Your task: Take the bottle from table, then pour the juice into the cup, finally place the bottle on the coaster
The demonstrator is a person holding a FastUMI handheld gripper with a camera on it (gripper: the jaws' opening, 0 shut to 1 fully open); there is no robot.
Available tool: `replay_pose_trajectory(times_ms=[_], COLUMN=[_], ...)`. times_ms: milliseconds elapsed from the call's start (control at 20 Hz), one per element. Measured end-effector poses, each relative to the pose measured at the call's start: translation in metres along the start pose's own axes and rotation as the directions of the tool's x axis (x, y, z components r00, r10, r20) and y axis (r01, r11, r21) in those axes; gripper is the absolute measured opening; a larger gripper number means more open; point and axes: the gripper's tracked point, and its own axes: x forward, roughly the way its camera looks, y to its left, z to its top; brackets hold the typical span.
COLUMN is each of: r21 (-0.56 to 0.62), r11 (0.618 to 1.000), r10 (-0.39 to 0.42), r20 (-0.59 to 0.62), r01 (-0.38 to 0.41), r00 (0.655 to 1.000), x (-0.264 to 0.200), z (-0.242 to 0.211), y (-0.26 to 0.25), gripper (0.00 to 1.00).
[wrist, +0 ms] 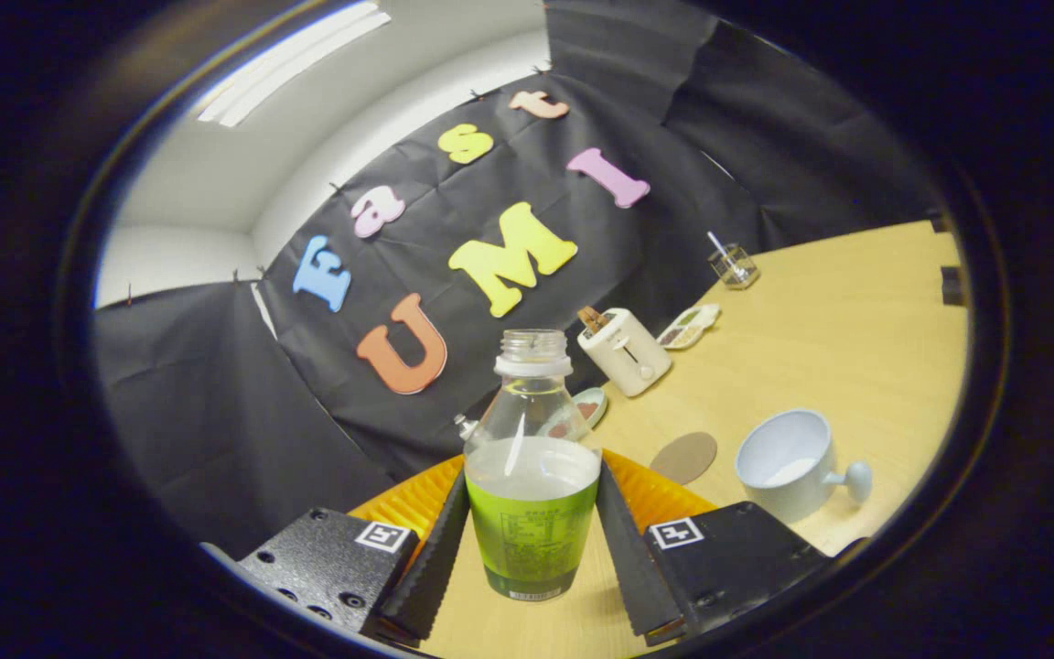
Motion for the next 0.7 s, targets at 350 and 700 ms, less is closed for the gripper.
replay_pose_trajectory(times_ms=[350, 700], r21=[0.344, 0.632], r11=[0.933, 0.763], r10=[0.108, 0.146], r20=[0.015, 0.035], r01=[-0.106, -0.135], r00=[0.994, 0.989], x=[0.001, 0.008], z=[0.012, 0.002], y=[0.009, -0.007], gripper=[0.8, 0.79])
